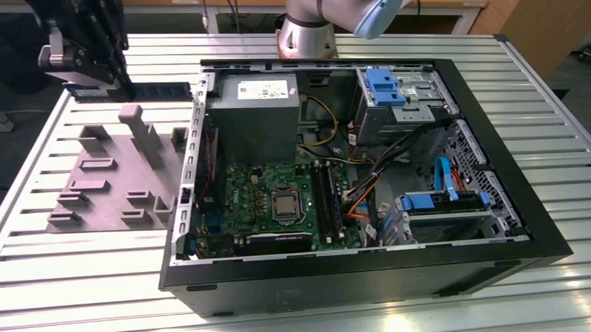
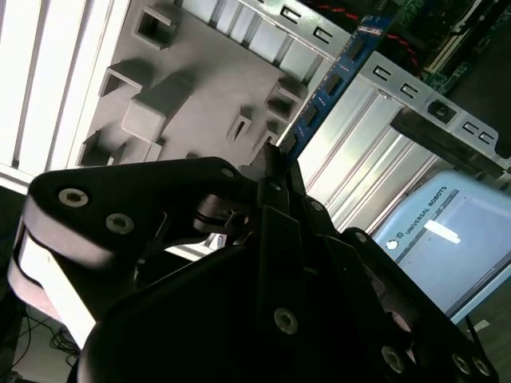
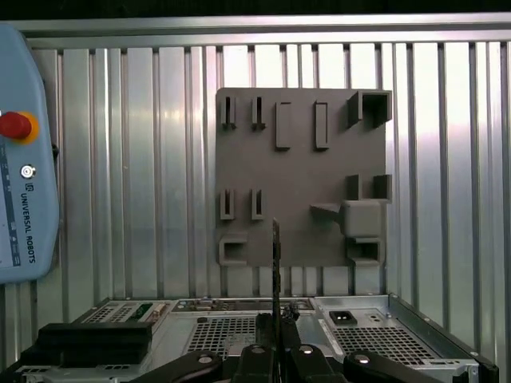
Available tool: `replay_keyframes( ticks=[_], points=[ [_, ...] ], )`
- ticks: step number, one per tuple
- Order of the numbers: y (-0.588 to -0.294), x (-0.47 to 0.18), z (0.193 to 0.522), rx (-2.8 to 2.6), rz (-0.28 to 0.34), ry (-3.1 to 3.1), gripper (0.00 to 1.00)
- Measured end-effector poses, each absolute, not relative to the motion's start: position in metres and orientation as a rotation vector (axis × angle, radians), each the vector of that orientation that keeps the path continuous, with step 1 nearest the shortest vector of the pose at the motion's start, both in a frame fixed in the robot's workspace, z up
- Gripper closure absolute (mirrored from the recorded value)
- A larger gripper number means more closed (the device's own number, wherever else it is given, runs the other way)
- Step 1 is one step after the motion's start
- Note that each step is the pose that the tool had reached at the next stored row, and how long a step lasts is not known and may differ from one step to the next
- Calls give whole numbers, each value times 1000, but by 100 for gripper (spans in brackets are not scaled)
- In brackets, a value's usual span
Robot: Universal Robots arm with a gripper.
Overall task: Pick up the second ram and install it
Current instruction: 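Pick up the second ram and move it above second insertion slot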
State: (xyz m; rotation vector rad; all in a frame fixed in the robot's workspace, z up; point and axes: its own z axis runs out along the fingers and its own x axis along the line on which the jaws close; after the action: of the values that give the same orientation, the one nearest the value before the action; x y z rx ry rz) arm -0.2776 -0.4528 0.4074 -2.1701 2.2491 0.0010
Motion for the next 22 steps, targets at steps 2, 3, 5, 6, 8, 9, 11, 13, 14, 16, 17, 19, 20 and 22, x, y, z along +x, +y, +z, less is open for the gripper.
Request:
replay_keyframes(
  ticks=[2,3,5,6,8,9,11,13,14,16,17,19,20,22],
  points=[
    [-453,-273,407,-2170,1,2249,86],
    [-453,-271,407,-2170,1,2249,86],
    [-453,-267,407,-2170,1,2249,86],
    [-453,-265,407,-2170,1,2249,86],
    [-453,-260,407,-2170,1,2249,86],
    [-453,-258,407,-2170,1,2249,86],
    [-453,-254,407,-2170,1,2249,86],
    [-453,-250,407,-2170,1,2249,86],
    [-453,-248,407,-2170,1,2249,86],
    [-453,-242,407,-2170,1,2249,86],
    [-453,-240,407,-2170,1,2249,86],
    [-453,-236,407,-2170,1,2249,86],
    [-453,-234,407,-2170,1,2249,86],
    [-453,-230,407,-2170,1,2249,86]
  ],
)
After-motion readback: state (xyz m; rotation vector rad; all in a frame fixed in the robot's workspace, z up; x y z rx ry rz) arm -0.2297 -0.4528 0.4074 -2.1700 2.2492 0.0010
